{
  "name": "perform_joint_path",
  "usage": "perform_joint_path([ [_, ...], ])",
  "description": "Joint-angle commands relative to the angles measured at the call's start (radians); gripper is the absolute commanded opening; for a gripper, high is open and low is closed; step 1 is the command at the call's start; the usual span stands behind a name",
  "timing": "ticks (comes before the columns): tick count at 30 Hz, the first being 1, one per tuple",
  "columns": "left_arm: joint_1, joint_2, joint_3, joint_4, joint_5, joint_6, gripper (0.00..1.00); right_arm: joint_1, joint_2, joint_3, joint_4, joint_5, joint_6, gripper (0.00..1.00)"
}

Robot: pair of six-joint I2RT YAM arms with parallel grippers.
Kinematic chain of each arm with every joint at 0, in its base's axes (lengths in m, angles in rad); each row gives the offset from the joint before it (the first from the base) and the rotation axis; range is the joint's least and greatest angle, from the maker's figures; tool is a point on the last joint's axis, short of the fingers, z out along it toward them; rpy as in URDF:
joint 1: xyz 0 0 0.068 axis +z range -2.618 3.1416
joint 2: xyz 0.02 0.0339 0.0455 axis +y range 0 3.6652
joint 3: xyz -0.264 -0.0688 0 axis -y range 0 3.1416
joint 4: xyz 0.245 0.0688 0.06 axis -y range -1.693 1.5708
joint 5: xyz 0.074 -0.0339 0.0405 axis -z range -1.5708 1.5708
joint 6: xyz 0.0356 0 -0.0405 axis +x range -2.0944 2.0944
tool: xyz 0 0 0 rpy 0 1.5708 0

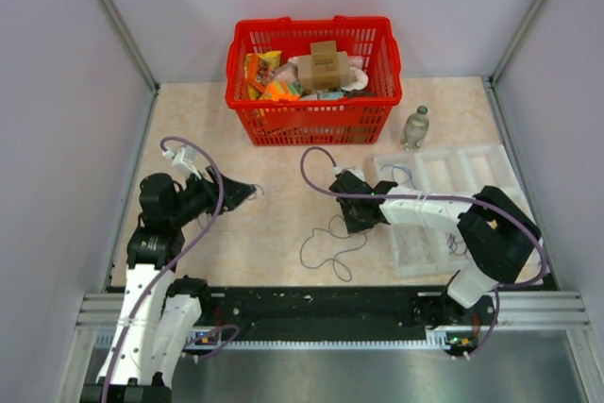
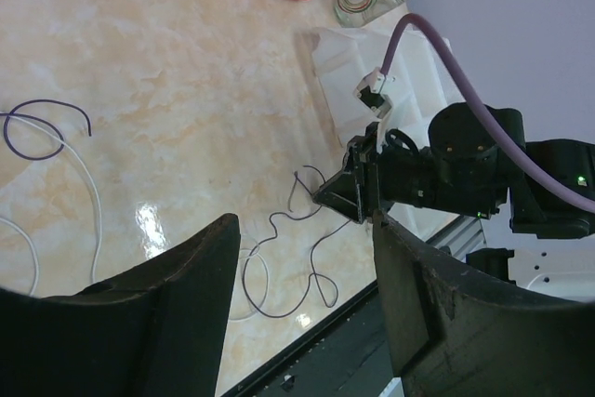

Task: Untangle the cables

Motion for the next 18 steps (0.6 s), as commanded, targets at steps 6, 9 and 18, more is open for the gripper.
perform_joint_path([
  [6, -0.001, -0.017, 0.002, 0.041, 0.025, 0.011, 0.63, -0.004, -0.057, 0.020, 0.069, 0.129, -0.024, 0.00],
  [9, -0.002, -0.014, 0.013, 0.028, 0.027, 0.023, 0.63, 0.007, -0.193, 0.060, -0.032, 0.179, -0.035, 0.00],
  [18, -0.008, -0.005, 0.002, 0.083, 0.058, 0.000, 0.63, -0.097, -0.573, 0.325, -0.460, 0.443, -0.083, 0.00],
])
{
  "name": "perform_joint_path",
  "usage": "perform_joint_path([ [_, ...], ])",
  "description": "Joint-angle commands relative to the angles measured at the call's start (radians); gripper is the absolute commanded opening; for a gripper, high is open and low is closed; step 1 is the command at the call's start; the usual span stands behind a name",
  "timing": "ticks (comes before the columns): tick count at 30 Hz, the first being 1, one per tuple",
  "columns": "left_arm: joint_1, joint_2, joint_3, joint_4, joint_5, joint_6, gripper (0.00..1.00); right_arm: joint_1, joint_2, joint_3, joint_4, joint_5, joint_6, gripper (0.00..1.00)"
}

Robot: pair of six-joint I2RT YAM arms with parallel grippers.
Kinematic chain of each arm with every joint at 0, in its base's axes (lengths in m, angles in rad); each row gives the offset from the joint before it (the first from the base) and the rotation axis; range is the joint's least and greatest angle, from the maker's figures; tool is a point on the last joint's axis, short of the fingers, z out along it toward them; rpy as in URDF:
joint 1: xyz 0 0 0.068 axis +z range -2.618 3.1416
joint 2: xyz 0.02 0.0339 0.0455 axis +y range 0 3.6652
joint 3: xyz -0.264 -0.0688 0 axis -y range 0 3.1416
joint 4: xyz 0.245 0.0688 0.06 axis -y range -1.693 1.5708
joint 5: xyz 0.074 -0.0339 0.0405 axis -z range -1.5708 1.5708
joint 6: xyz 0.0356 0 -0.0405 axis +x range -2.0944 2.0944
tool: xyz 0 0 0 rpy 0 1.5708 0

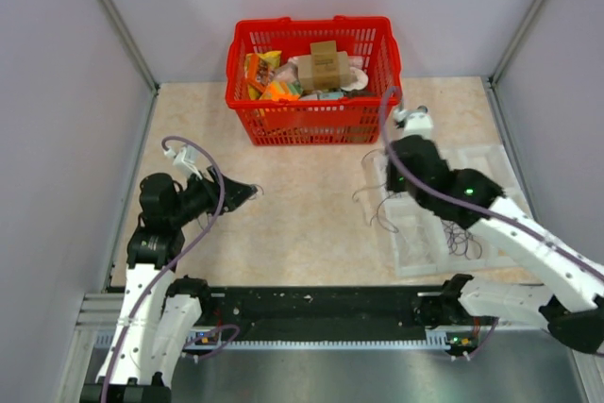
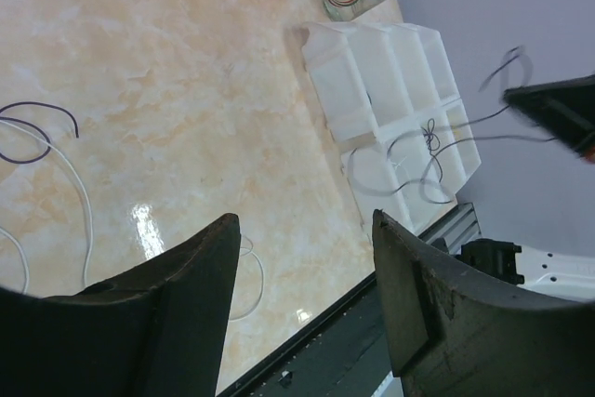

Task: Untangle the cables

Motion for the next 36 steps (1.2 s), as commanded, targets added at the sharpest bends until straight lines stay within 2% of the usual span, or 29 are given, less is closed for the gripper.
perform_joint_path([
  [1, -0.007, -0.005, 0.003, 0.082, 0.042, -0.005, 0.63, -0.135, -0.107, 0.140, -0.253, 0.212, -0.028, 0.00],
  [4, -0.016, -0.008, 0.013, 0.092, 0.052, -0.012, 0.63, -0.299, -0.135, 0.164, -0.336, 0.261, -0.020, 0.00],
  [9, -0.048, -0.025, 0.014, 0.099, 0.055, -0.026, 0.63, -0.528, -0.170, 0.174, -0.365, 0.209, -0.023, 0.00],
  [24, -0.065, -0.064, 0.042, 0.043, 0.098, -0.012, 0.63, -0.575, -0.140, -0.043, -0.270, 0.330, 0.030, 0.00],
  [28, -0.065, -0.074, 0.045, 0.035, 0.098, -0.011, 0.63, -0.621, -0.083, -0.130, -0.238, 0.179, 0.087, 0.00],
  [32, -0.065, -0.075, 0.037, 0.033, 0.097, -0.009, 0.63, -0.709, -0.063, -0.268, -0.103, -0.038, 0.119, 0.00],
  [36, -0.065, -0.071, 0.034, 0.030, 0.095, -0.006, 0.63, -0.773, 0.012, -0.282, -0.077, -0.147, 0.202, 0.00],
])
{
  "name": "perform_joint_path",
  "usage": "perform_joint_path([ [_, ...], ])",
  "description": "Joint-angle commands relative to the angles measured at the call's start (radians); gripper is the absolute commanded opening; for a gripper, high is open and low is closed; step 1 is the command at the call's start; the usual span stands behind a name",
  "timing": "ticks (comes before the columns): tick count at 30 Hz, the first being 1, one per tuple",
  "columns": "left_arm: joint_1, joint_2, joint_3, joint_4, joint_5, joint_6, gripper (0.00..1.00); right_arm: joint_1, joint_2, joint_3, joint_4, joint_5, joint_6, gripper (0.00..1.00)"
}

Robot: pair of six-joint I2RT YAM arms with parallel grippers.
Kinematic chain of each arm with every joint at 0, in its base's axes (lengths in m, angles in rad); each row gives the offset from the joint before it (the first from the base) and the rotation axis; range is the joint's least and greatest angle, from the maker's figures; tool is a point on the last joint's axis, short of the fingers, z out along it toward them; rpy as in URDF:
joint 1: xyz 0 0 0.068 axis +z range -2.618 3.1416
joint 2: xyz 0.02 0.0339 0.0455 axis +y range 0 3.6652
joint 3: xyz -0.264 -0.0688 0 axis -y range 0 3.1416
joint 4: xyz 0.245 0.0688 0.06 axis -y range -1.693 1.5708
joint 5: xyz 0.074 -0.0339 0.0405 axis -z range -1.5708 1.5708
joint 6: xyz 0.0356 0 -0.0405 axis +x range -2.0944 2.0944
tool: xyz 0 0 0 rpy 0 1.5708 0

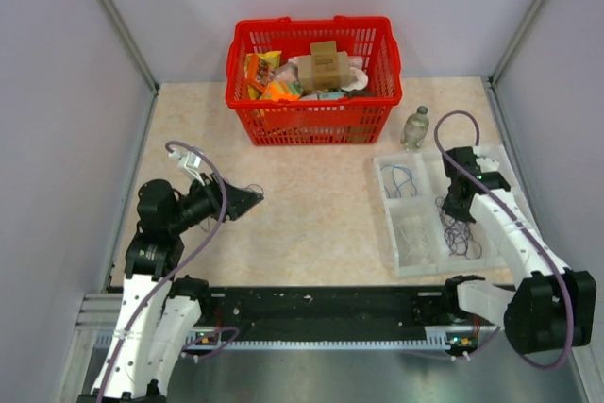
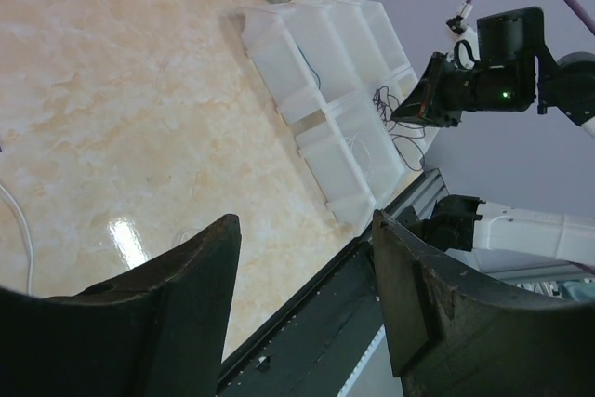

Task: Untangle the cables

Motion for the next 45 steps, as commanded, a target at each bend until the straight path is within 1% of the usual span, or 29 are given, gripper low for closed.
perform_joint_path([
  [1, -0.004, -0.007, 0.031, 0.007, 0.016, 0.020, 0.63, -0.078, 0.070, 0.000, 0.103, -0.179, 0.108, 0.00],
  [5, -0.004, -0.015, 0.029, 0.003, 0.007, 0.020, 0.63, -0.136, 0.158, -0.044, 0.161, -0.173, 0.136, 0.00],
  [6, -0.004, -0.013, 0.025, 0.000, 0.002, 0.020, 0.63, -0.179, 0.167, -0.058, 0.184, -0.176, 0.136, 0.00],
  [7, -0.004, -0.015, 0.026, -0.003, -0.001, 0.020, 0.63, -0.191, 0.172, -0.064, 0.195, -0.166, 0.140, 0.00],
  [8, -0.004, -0.016, 0.023, -0.006, -0.004, 0.021, 0.63, -0.195, 0.171, -0.060, 0.192, -0.155, 0.137, 0.07],
  [9, -0.004, -0.018, 0.023, -0.010, -0.002, 0.023, 0.63, -0.195, 0.154, -0.055, 0.192, -0.169, 0.126, 0.11],
  [10, -0.004, -0.018, 0.025, -0.013, -0.002, 0.024, 0.63, -0.195, 0.128, -0.055, 0.192, -0.184, 0.117, 0.31],
  [11, -0.004, -0.019, 0.025, -0.013, -0.004, 0.024, 0.63, -0.195, 0.087, -0.057, 0.187, -0.201, 0.114, 0.60],
  [12, -0.004, -0.016, 0.025, -0.011, -0.005, 0.024, 0.63, -0.195, 0.039, -0.058, 0.187, -0.222, 0.096, 0.69],
  [16, -0.004, -0.005, 0.022, 0.021, 0.002, 0.012, 0.63, -0.195, -0.082, 0.003, 0.071, -0.261, 0.079, 0.71],
  [19, -0.004, -0.004, 0.022, 0.035, 0.005, 0.004, 0.63, -0.195, -0.110, 0.063, -0.036, -0.277, 0.073, 0.73],
  [22, -0.004, -0.004, 0.014, 0.044, 0.007, 0.000, 0.63, -0.195, -0.130, 0.112, -0.099, -0.334, 0.054, 0.74],
  [25, -0.004, -0.007, 0.009, 0.041, 0.007, 0.007, 0.63, -0.193, -0.142, 0.176, -0.133, -0.344, 0.013, 0.74],
  [26, -0.004, -0.010, 0.008, 0.040, 0.007, 0.007, 0.63, -0.193, -0.142, 0.185, -0.136, -0.334, 0.002, 0.75],
  [28, -0.004, -0.010, 0.003, 0.040, 0.005, 0.006, 0.63, -0.195, -0.118, 0.182, -0.129, -0.372, -0.035, 0.77],
  [30, -0.004, -0.008, 0.003, 0.040, 0.010, 0.009, 0.63, -0.193, -0.040, 0.173, -0.132, -0.455, -0.067, 0.78],
  [31, -0.004, -0.010, 0.009, 0.036, 0.010, 0.011, 0.63, -0.193, 0.001, 0.167, -0.138, -0.456, -0.073, 0.80],
  [34, -0.004, -0.018, 0.023, 0.021, 0.007, 0.020, 0.63, -0.192, 0.109, 0.179, -0.181, -0.358, -0.078, 0.84],
  [35, -0.004, -0.025, 0.026, 0.015, 0.002, 0.021, 0.63, -0.181, 0.123, 0.175, -0.181, -0.301, -0.076, 0.88],
  [36, -0.004, -0.028, 0.026, 0.010, -0.004, 0.023, 0.63, -0.166, 0.126, 0.163, -0.169, -0.226, -0.079, 0.90],
  [37, -0.004, -0.033, 0.025, 0.010, -0.005, 0.023, 0.63, -0.147, 0.131, 0.163, -0.165, -0.201, -0.082, 0.99],
  [38, -0.004, -0.038, 0.017, 0.015, -0.007, 0.020, 0.63, -0.146, 0.134, 0.172, -0.159, -0.230, -0.090, 0.99],
  [41, -0.004, -0.044, -0.006, 0.038, -0.002, 0.006, 0.63, -0.005, 0.147, 0.219, -0.168, -0.152, -0.062, 0.99],
  [43, -0.004, -0.044, -0.017, 0.047, 0.008, 0.007, 0.63, 0.066, 0.192, 0.238, -0.175, -0.197, -0.093, 0.99],
  [45, -0.004, -0.047, -0.012, 0.043, 0.005, 0.015, 0.62, 0.150, 0.259, 0.280, -0.257, -0.102, -0.079, 0.99],
])
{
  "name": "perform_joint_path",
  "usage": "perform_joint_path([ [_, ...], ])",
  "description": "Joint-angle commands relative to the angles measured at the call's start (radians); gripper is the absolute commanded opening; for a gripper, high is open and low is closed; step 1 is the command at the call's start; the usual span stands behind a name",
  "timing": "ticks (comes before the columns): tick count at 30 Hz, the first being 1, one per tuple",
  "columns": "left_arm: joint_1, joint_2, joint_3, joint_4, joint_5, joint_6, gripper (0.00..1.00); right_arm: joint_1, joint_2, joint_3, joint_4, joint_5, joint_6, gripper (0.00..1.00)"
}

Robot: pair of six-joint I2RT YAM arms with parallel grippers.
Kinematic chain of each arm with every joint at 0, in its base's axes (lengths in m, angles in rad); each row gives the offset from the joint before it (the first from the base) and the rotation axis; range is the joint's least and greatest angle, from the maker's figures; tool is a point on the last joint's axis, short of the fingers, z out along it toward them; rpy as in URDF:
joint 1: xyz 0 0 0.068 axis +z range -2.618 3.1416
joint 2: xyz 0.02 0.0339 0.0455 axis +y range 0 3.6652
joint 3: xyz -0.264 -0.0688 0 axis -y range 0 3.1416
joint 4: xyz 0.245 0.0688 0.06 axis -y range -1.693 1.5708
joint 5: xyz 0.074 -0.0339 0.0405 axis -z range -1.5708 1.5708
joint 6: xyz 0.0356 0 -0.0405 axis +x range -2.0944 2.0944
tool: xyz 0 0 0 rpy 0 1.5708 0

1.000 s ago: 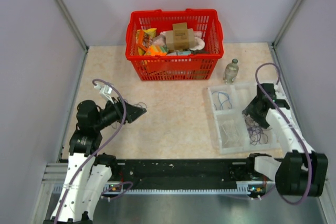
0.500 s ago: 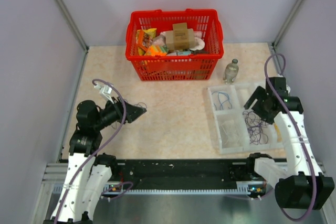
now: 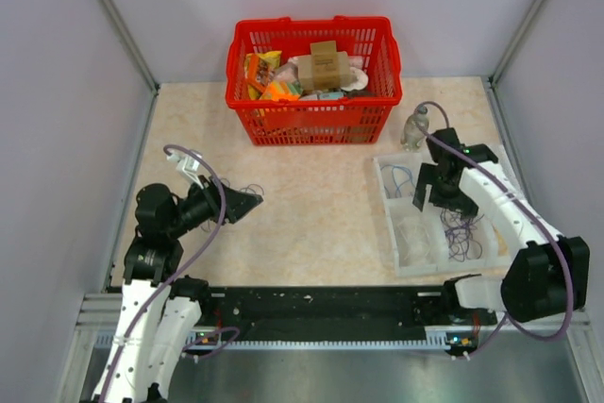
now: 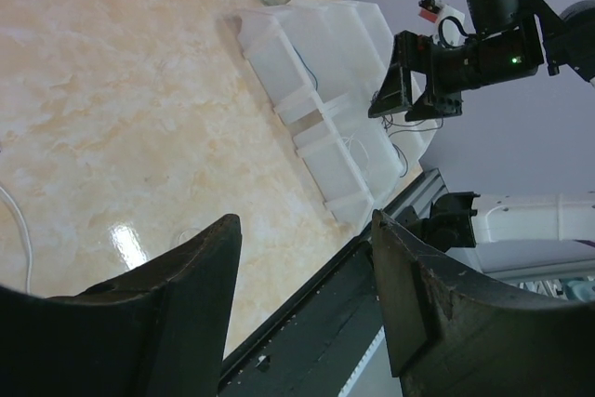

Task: Untangle the cables

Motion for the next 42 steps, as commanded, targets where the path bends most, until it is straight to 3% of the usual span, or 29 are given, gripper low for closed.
perform_joint_path([
  [1, -0.004, -0.012, -0.005, 0.051, 0.004, 0.020, 0.62, 0.146, 0.105, 0.109, -0.105, 0.151, -0.013, 0.99],
  [3, -0.005, -0.014, -0.001, 0.042, 0.003, 0.031, 0.62, 0.167, 0.071, 0.111, -0.086, 0.168, 0.007, 0.99],
  [8, -0.007, -0.001, -0.038, 0.088, 0.015, 0.017, 0.61, 0.171, -0.129, -0.049, 0.204, 0.303, -0.049, 0.99],
  [14, -0.008, 0.014, -0.018, 0.073, 0.019, 0.019, 0.60, 0.198, -0.062, 0.066, 0.155, 0.453, -0.155, 0.99],
  [16, -0.008, 0.016, -0.026, 0.090, 0.019, 0.005, 0.60, 0.230, -0.123, 0.016, 0.265, 0.434, -0.238, 0.99],
  [19, -0.008, 0.011, -0.040, 0.105, 0.030, -0.009, 0.59, 0.261, -0.278, -0.133, 0.483, 0.259, -0.440, 0.99],
  [21, -0.008, 0.008, -0.040, 0.094, 0.033, -0.006, 0.60, 0.272, -0.264, -0.091, 0.381, 0.361, -0.371, 0.99],
  [22, -0.008, 0.003, -0.035, 0.082, 0.029, 0.000, 0.59, 0.272, -0.238, -0.027, 0.217, 0.394, -0.290, 0.99],
  [24, -0.008, -0.001, -0.031, 0.068, 0.020, 0.011, 0.59, 0.272, -0.182, 0.086, 0.019, 0.345, -0.132, 0.99],
  [26, -0.008, -0.001, -0.038, 0.077, 0.016, 0.002, 0.59, 0.269, -0.172, 0.135, -0.075, 0.302, -0.052, 0.99],
  [28, -0.008, 0.003, -0.047, 0.103, 0.027, -0.014, 0.59, 0.200, -0.201, 0.135, -0.074, 0.235, -0.005, 0.99],
  [30, -0.008, 0.006, -0.054, 0.113, 0.033, -0.020, 0.59, -0.017, -0.226, 0.096, -0.025, 0.115, 0.028, 0.98],
  [32, -0.010, 0.009, -0.051, 0.110, 0.038, -0.012, 0.59, -0.151, -0.227, 0.080, 0.012, 0.053, 0.073, 0.96],
  [36, -0.011, 0.025, -0.032, 0.076, 0.039, 0.012, 0.59, -0.275, -0.188, 0.036, 0.031, 0.259, 0.234, 0.92],
  [39, -0.011, 0.055, -0.021, 0.061, 0.053, 0.026, 0.59, -0.421, -0.114, 0.022, 0.034, 0.251, 0.285, 0.91],
  [42, -0.013, 0.086, 0.005, 0.007, 0.053, 0.064, 0.59, -0.435, -0.100, -0.003, 0.049, 0.351, 0.300, 0.89],
])
